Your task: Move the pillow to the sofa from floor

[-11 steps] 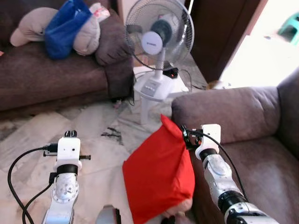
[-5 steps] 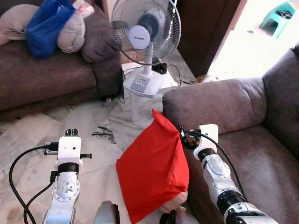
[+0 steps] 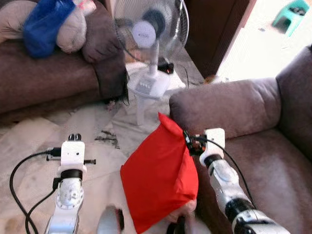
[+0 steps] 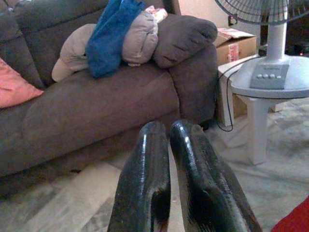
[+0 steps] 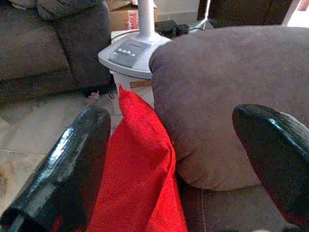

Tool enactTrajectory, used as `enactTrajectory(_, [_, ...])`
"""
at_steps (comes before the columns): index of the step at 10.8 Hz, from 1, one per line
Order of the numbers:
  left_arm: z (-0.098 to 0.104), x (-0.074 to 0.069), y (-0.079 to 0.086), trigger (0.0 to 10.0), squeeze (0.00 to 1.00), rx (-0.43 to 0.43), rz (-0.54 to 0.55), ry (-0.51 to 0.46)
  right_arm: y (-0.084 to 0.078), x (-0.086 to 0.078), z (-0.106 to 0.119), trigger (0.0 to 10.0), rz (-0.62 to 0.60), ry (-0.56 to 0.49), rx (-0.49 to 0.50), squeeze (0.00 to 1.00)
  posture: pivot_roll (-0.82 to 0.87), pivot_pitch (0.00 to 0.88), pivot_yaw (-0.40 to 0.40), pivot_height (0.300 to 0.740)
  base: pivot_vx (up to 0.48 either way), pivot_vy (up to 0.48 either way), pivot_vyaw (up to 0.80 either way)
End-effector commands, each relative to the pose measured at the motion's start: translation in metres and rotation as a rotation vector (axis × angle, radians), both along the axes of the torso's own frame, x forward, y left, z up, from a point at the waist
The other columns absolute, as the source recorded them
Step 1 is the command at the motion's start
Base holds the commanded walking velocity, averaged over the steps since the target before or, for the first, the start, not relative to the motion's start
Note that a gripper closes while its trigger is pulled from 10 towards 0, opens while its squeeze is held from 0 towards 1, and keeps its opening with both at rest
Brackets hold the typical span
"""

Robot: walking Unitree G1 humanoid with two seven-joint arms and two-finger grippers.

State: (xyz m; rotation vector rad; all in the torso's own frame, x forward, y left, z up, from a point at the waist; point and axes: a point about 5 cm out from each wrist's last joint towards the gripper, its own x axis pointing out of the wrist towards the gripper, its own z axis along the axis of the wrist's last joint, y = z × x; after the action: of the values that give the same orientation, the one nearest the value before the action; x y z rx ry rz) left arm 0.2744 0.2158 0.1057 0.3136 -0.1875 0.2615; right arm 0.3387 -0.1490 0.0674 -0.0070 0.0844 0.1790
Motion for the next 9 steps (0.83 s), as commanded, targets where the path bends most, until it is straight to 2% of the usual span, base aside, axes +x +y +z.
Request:
enactTrajectory(1, [-0.0027,-0.0007,-0.0013,10.0,0.0,-0.005,0.006,0.015,-0.0004,-0.0023,-0.0033,10.0,-0.001,0.011,-0.001,0.0,0.16,0.162,-0.075,0.597,0.0,0.0,0.0])
enactTrajectory(9, [-0.003,0.0003,-0.0023,10.0,0.0,-0.012,0.009,0.014,0.0002,-0.0054,-0.0071,10.0,0.024,0.02,-0.02,0.0,0.16,0.167,-0.08,0.592,0.0,0.0,0.0])
